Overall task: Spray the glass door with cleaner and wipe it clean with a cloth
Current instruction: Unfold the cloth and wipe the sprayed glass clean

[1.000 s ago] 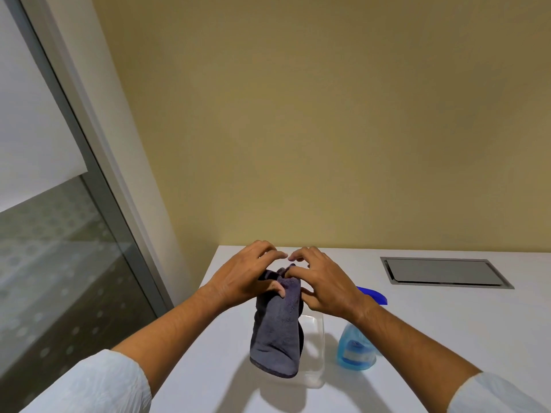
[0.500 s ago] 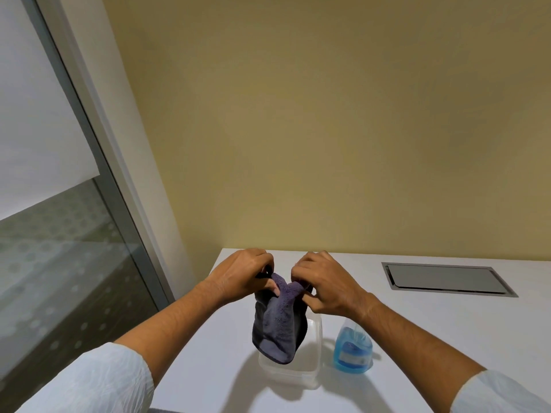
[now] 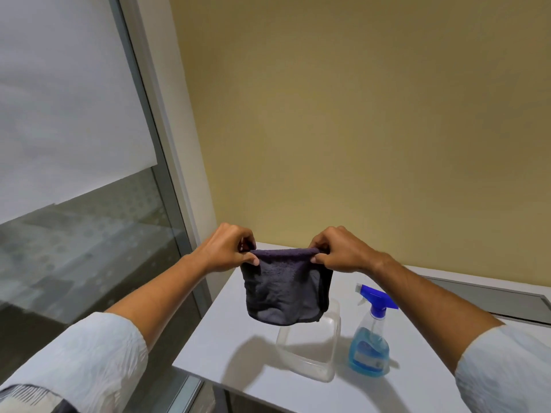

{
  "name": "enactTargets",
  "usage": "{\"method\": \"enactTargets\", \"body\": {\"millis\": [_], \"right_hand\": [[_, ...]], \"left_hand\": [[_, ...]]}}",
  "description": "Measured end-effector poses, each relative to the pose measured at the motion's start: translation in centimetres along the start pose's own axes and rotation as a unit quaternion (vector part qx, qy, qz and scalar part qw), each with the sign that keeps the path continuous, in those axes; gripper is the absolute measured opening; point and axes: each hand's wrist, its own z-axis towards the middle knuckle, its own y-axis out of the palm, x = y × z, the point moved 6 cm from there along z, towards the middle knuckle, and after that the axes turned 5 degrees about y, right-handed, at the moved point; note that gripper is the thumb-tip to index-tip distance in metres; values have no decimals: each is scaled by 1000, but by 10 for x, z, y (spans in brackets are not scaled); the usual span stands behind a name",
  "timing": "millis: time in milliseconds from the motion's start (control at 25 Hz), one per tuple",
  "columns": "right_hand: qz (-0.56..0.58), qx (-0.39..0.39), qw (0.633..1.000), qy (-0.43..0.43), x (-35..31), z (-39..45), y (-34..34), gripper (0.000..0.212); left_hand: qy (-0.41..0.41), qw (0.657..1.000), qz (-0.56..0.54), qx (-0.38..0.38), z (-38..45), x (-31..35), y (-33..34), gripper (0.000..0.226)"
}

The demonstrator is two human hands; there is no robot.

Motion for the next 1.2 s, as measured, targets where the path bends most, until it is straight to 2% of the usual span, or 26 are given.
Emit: {"method": "enactTargets", "body": {"millis": [320,440,600,720,1040,1200], "right_hand": [[-16,-60,998,-17,-47,23,-5,16],[17,-108,994,-6,-70,27,2,12],[44,-121,992,10,-107,32,8,20],[58,-123,991,19,-141,34,14,25],[72,-193,979,11,-246,24,53,12],[80,-209,975,-8,-292,19,74,17]], "left_hand": [[-64,998,-12,12,-45,-18,-38,28],[-82,996,-7,25,-66,-29,-55,28],[-108,994,-13,30,-98,-45,-76,26],[-132,990,-25,37,-131,-60,-95,24],[-183,981,-52,43,-235,-97,-135,20],[-207,975,-63,54,-289,-112,-152,20]]}}
